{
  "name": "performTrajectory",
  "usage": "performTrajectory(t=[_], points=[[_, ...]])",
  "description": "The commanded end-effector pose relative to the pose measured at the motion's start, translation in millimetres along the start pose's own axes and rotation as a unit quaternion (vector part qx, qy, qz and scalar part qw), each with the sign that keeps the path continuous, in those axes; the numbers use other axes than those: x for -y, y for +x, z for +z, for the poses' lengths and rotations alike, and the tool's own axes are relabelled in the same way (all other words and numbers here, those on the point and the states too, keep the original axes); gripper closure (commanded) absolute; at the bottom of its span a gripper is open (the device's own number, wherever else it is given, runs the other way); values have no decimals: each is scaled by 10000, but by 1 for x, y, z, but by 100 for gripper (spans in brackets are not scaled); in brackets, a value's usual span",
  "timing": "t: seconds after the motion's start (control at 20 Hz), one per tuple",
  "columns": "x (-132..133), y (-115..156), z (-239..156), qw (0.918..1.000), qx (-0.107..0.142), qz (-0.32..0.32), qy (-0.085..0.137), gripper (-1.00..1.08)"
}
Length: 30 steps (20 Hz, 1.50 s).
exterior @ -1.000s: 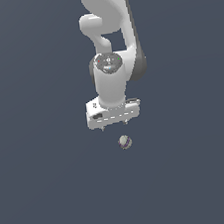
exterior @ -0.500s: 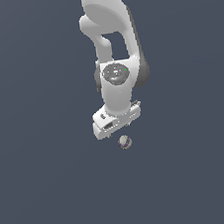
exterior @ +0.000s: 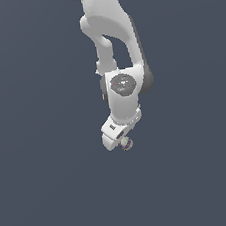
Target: Pick up the object and move it to a goal position.
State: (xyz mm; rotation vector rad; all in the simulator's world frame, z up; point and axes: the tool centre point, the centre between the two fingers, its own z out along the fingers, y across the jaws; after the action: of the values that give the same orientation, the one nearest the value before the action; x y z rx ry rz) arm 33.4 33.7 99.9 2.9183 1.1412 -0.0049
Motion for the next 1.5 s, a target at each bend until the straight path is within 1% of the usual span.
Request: performTrajectory(t=[0.0,0.25,0.45,0.75,1.2,1.45], points=[[1,4,5,9997,-11,-259,9,-92],[2,8,11,9983,-25,-587,24,-92],[3,10,13,9975,-31,-710,29,-92],[3,9,17,9975,-29,-701,30,-92],[4,9,58,9974,-31,-726,30,-92],[3,10,63,9974,-31,-726,30,-92]])
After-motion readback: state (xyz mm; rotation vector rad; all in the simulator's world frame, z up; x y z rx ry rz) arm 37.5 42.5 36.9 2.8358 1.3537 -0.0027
